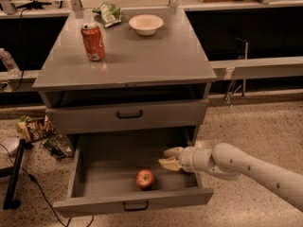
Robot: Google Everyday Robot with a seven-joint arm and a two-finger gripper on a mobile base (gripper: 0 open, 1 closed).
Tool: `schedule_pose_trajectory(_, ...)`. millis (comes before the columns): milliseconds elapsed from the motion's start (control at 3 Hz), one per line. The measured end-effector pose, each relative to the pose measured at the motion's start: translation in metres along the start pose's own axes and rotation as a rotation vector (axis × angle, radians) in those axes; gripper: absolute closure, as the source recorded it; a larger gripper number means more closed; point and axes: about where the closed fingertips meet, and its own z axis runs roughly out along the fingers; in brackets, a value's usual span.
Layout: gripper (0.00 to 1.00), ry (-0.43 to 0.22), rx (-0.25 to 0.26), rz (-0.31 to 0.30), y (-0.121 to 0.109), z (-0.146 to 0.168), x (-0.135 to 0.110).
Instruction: Place apple into middle drawer
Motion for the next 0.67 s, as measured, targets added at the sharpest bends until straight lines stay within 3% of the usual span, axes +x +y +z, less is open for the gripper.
schedule_pose_trajectory(333, 0.8, -0.104, 0.038, 0.01, -0.01, -0.053, -0.019)
schedule_pose_trajectory(667, 0.88, -0.23, 0.107, 0.055, -0.007, -0.109, -0.045)
